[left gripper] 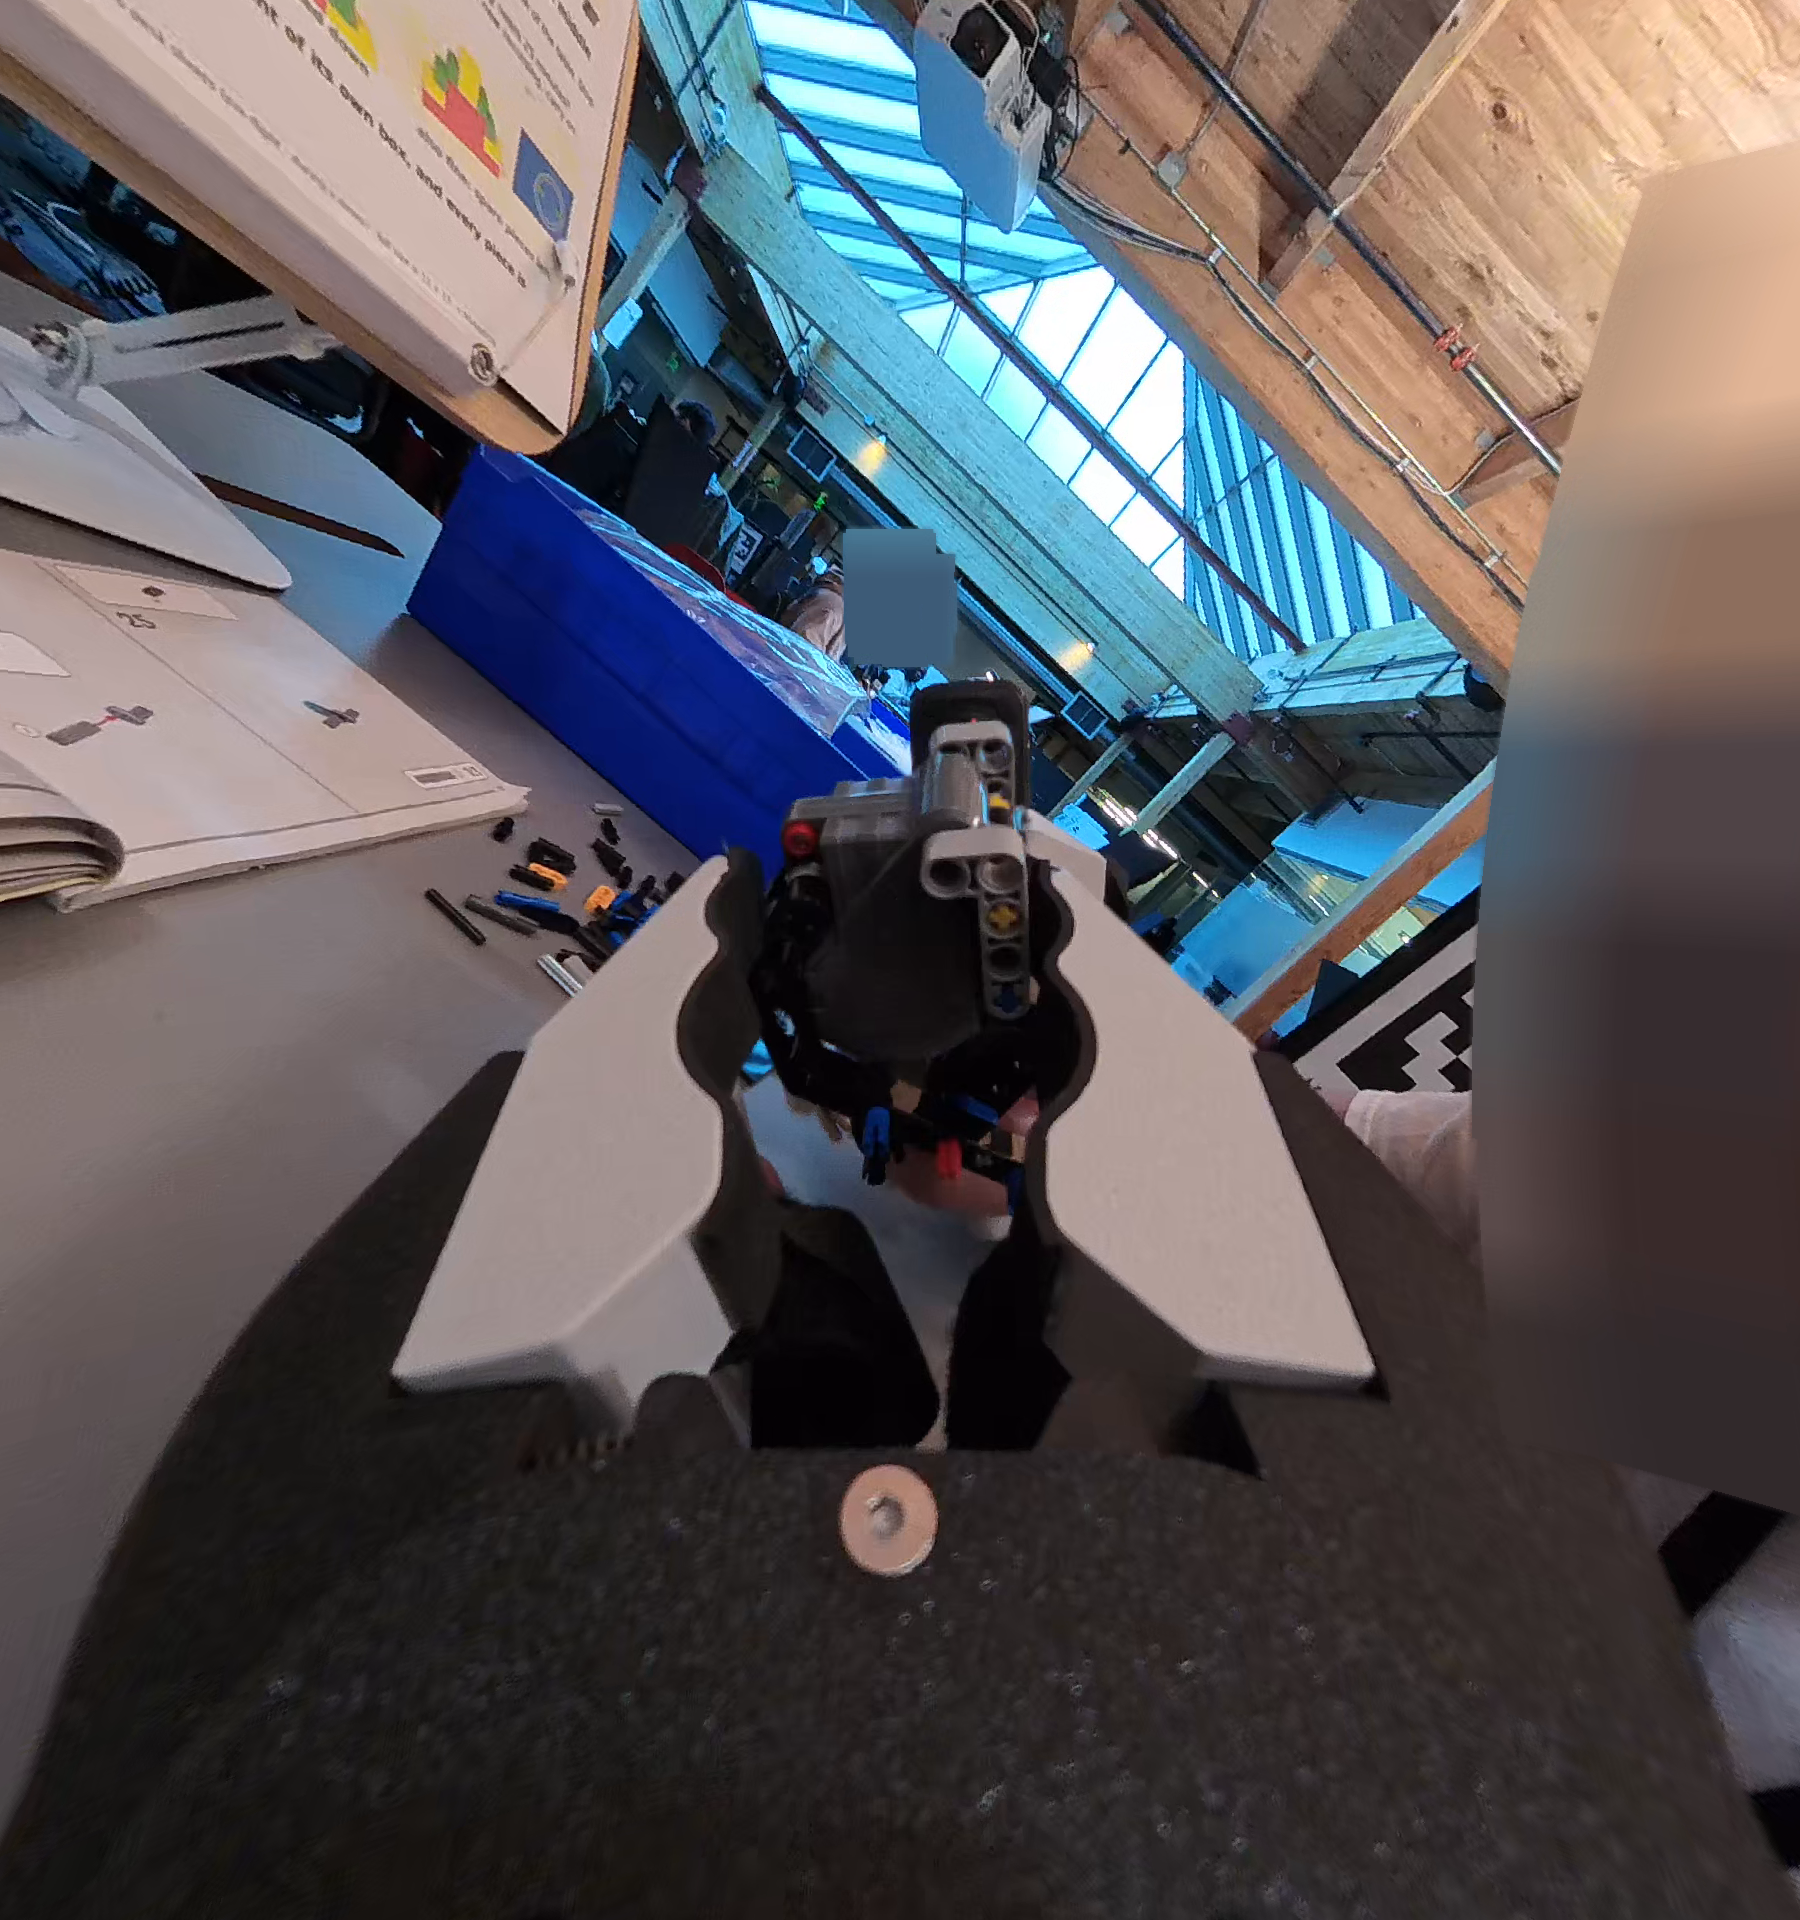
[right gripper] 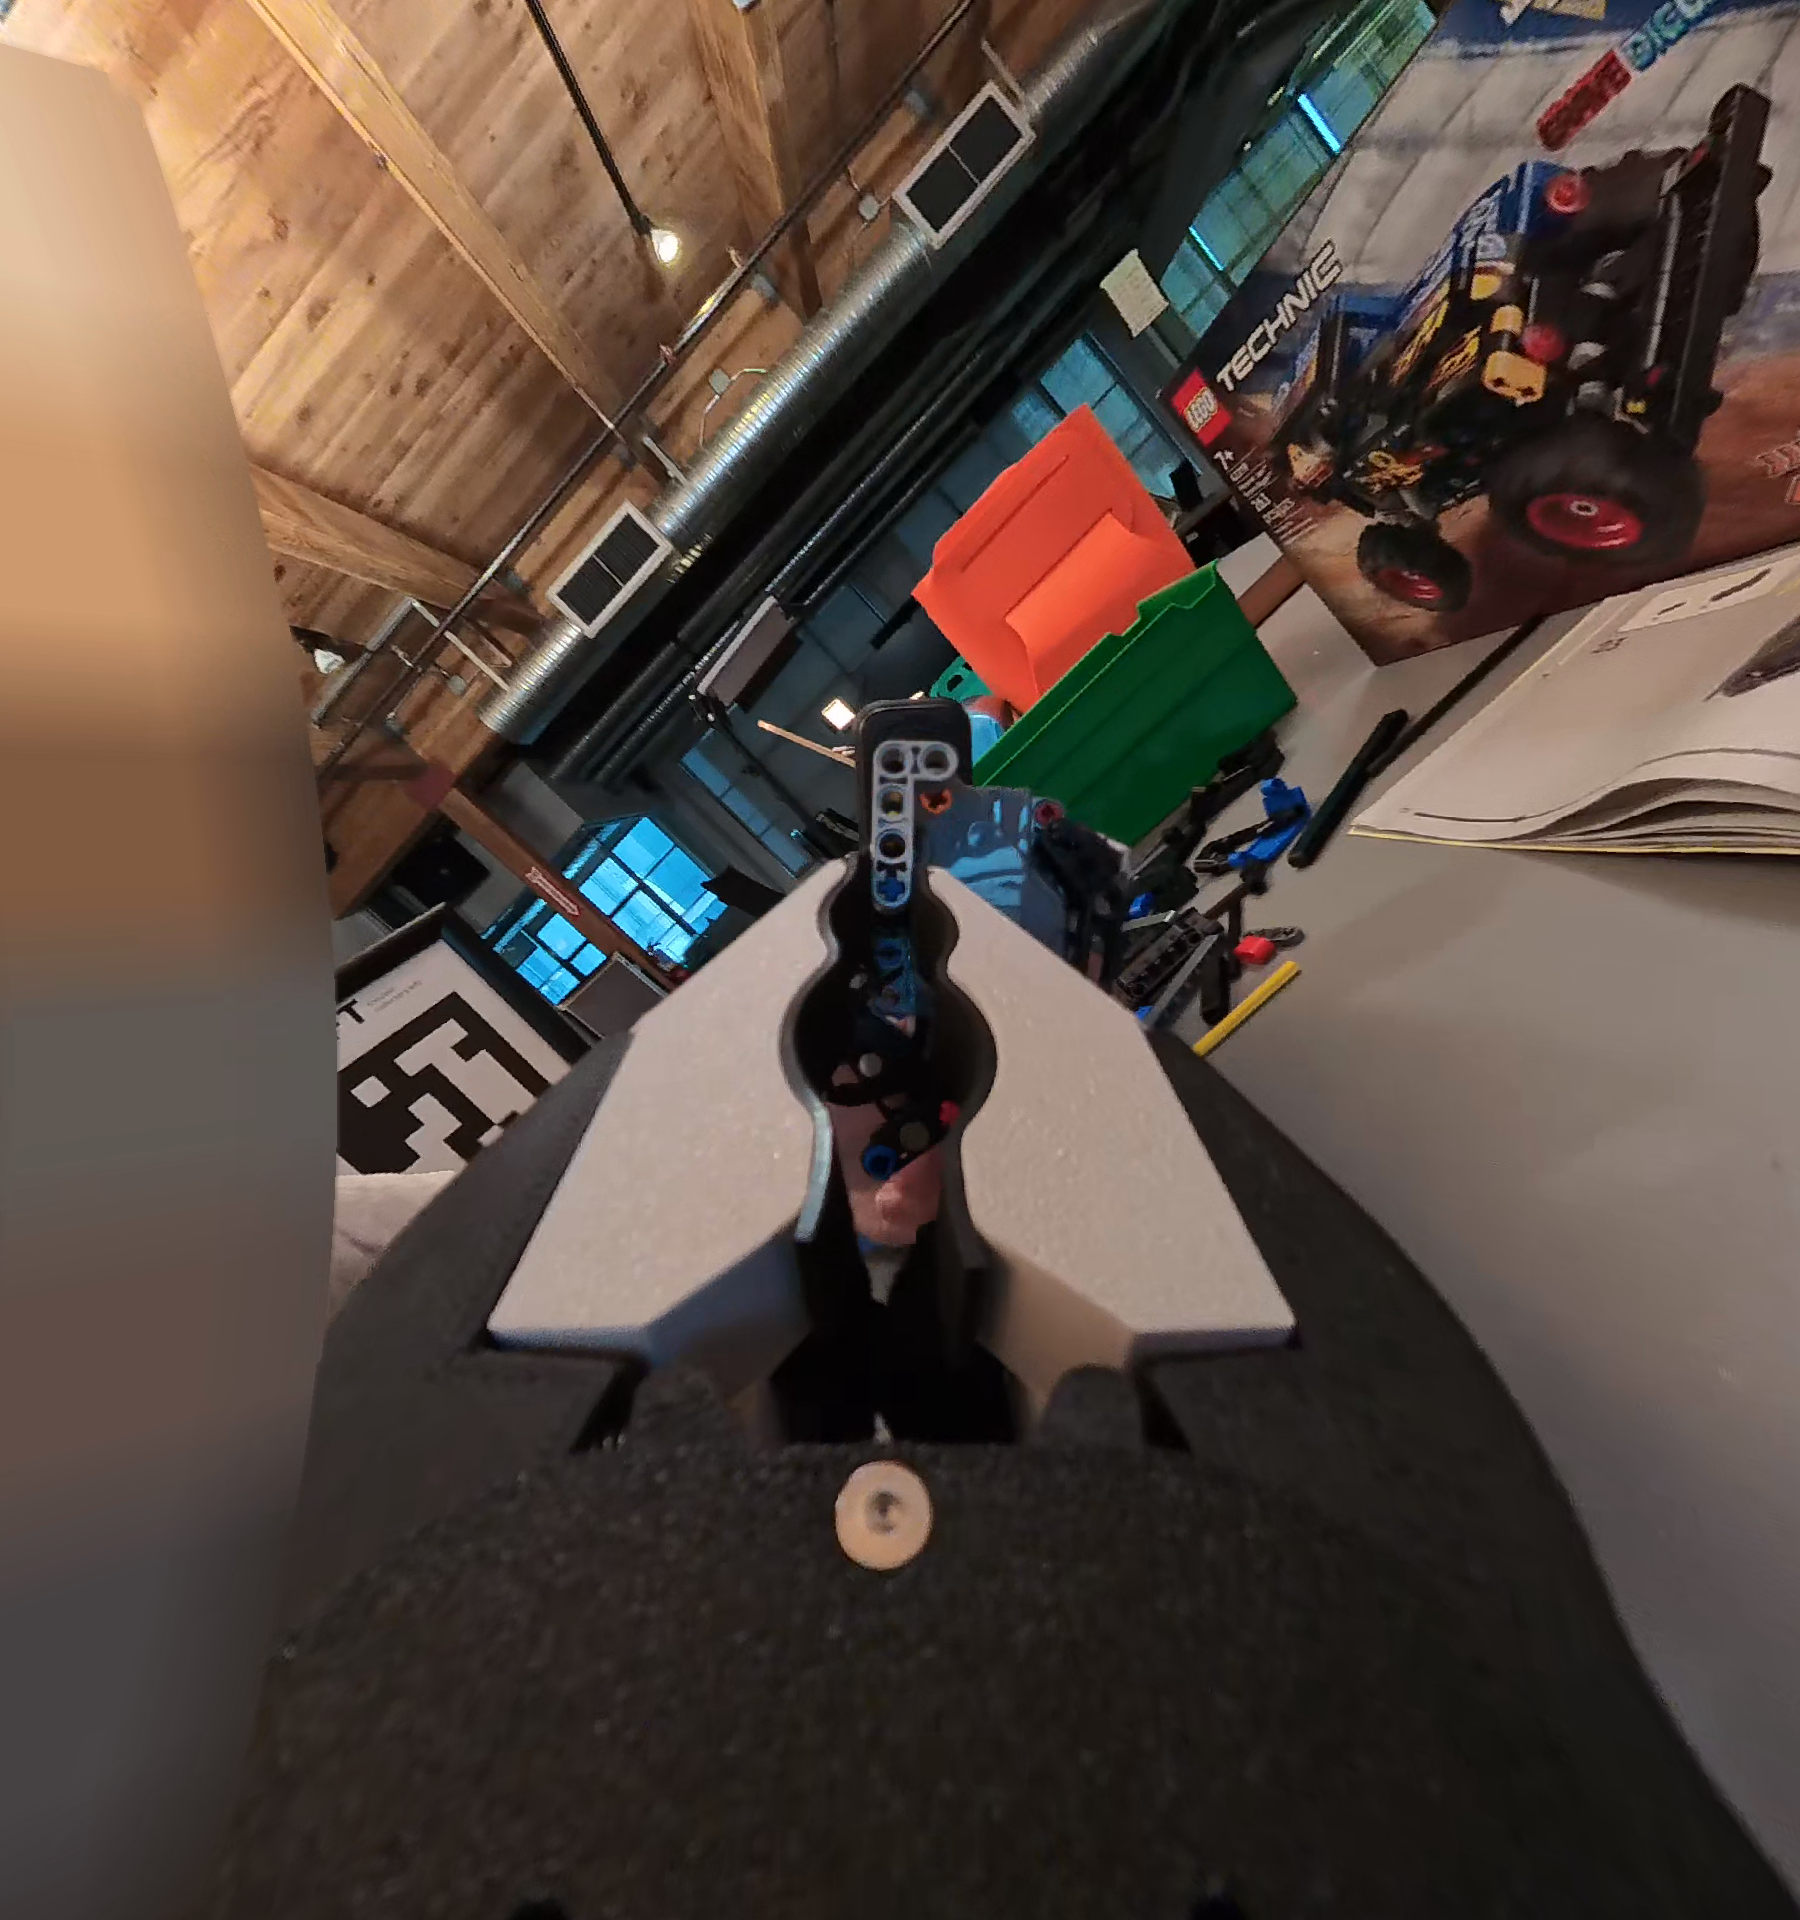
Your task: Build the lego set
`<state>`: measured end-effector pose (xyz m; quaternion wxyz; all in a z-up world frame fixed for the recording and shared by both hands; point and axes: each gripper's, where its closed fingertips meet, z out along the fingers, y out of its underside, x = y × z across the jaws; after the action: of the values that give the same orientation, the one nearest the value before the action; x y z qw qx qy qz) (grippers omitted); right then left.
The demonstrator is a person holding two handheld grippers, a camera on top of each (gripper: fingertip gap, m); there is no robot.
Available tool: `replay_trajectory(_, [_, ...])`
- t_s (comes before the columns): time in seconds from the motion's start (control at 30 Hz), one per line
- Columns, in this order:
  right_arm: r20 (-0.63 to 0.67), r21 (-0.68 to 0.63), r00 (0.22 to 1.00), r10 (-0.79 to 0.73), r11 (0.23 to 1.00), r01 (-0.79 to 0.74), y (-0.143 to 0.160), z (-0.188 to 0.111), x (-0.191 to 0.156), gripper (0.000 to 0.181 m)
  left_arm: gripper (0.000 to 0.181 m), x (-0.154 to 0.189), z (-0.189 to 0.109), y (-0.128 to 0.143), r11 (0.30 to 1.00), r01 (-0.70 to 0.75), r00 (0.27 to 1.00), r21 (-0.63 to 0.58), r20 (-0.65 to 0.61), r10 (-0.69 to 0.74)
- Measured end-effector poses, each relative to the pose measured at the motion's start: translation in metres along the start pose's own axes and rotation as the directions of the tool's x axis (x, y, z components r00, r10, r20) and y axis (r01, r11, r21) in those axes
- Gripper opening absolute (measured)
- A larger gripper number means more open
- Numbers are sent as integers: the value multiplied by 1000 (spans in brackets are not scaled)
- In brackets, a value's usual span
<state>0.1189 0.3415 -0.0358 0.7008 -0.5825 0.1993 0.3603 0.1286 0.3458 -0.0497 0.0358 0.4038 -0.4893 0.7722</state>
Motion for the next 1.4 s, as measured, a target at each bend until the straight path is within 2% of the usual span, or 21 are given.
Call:
replay_trajectory(0.2, [12,-7,999,38,999,-38,3,1,1,6,48,-1,-2,-1,1000,-20,1000,3,22,20])
replay_trajectory(0.43, [-32,36,997,-71,997,72,4,1,2,6,48,-1,-2,-2,999,-33,999,29,33,32])
replay_trajectory(0.6, [-51,102,996,-68,992,73,1,0,3,6,48,-1,1,-4,997,35,999,68,14,-36])
replay_trajectory(0.8, [-109,141,970,-219,962,233,-9,-2,-4,6,48,5,4,-3,987,123,992,105,-29,-120])
replay_trajectory(0.93, [-69,168,980,-188,966,197,-12,-2,-8,7,48,9,9,1,987,124,992,99,-34,-122])
replay_trajectory(1.1, [-76,137,978,-195,969,204,-17,-5,-6,6,48,9,7,-1,991,92,996,95,-24,-90])
replay_trajectory(1.3, [-51,93,985,-163,981,168,-7,0,-6,6,47,8,5,-3,995,38,999,90,2,-38])
replay_trajectory(1.4, [-9,88,995,-99,991,100,-7,0,-7,6,47,8,4,-4,997,-11,1000,80,24,9])
